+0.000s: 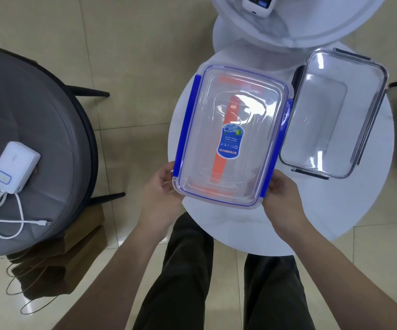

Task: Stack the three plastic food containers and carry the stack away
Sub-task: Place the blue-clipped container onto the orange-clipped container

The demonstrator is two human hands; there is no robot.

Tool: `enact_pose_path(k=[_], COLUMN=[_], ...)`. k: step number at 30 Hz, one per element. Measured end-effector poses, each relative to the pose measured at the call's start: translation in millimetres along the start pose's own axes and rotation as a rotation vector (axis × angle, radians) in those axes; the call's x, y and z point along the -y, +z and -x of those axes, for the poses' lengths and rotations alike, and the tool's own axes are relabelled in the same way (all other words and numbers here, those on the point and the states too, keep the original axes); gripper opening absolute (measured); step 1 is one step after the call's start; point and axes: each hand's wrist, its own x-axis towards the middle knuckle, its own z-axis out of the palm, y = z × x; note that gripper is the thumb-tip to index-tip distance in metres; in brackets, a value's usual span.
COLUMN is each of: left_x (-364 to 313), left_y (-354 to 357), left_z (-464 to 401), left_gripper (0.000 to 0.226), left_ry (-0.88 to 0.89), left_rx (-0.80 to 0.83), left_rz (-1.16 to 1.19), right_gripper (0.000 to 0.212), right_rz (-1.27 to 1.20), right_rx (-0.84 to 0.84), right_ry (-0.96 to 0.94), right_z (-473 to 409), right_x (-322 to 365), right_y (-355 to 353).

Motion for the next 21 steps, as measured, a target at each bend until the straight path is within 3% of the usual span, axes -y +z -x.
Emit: enact_pose_path(k=[6, 9, 13, 21], left_x=[9, 14, 10, -5], left_y=[6, 6, 12, 6], left_z=[0, 1, 11, 21], left_gripper=[0.039, 0.046, 0.066, 0.054], left_ry=[-0.054, -0.049, 0.02, 0.073], left_rx=[0.04, 0.075, 0.062, 0.036], left_rz=[0.206, 0.32, 0.322, 0.384], right_gripper=[0.038, 0.038, 0.037, 0.041], right_rz=[-0.02, -0.029, -0.055, -0.133], right_rx=[0.069, 0.104, 0.121, 0.145], right_ry=[0.045, 0.059, 0.068, 0.07], right_z=[1, 6, 10, 25], right_x=[-3, -3, 0, 2], right_y=[2, 6, 10, 19])
